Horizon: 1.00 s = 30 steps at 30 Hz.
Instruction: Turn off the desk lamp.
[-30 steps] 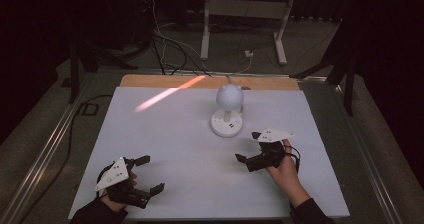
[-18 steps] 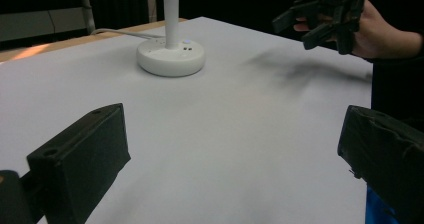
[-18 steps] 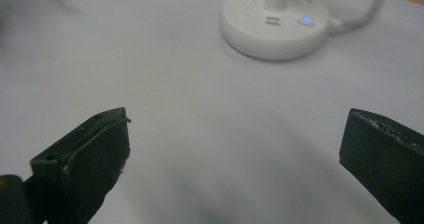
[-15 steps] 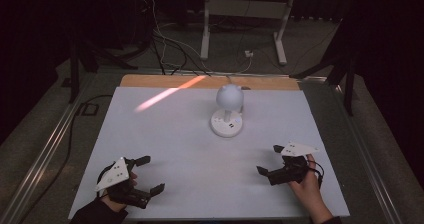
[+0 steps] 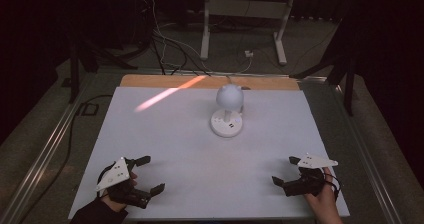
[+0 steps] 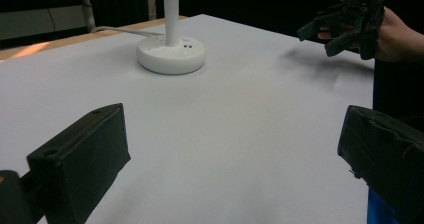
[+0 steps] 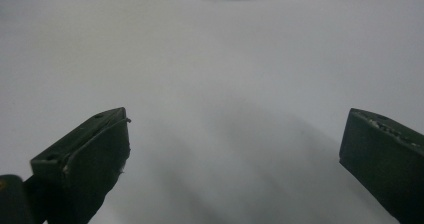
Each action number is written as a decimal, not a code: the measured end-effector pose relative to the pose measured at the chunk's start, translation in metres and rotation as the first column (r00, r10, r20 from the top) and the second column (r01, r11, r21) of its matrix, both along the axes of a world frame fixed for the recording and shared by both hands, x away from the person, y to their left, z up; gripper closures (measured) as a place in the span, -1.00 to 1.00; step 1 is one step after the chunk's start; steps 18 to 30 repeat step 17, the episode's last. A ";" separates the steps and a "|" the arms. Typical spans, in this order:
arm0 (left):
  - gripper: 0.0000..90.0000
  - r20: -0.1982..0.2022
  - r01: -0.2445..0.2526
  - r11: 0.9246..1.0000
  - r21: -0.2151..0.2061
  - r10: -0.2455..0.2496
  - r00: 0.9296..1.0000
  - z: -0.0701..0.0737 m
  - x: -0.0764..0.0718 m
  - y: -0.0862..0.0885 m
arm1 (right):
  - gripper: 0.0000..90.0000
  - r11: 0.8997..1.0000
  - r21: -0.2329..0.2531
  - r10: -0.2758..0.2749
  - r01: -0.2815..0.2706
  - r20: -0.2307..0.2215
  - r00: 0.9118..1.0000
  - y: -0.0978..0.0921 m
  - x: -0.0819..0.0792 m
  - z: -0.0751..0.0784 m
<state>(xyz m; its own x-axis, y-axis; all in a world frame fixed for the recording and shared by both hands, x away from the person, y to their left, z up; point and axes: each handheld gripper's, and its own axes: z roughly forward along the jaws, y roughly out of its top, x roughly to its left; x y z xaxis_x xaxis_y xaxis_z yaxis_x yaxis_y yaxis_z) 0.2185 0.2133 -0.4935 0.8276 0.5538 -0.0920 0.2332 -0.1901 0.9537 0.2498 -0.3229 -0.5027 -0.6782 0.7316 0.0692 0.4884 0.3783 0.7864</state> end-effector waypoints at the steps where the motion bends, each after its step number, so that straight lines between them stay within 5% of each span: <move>1: -0.99 0.002 0.000 1.000 -0.001 0.000 1.000 0.000 0.000 0.000 | -1.00 1.000 0.000 -0.004 0.004 -0.001 1.000 -0.001 0.000 -0.001; 30: -0.99 -0.002 0.007 1.000 0.002 -0.007 1.000 0.000 0.000 0.000 | -1.00 1.000 -0.012 0.013 -0.013 -0.017 1.000 0.006 0.007 -0.006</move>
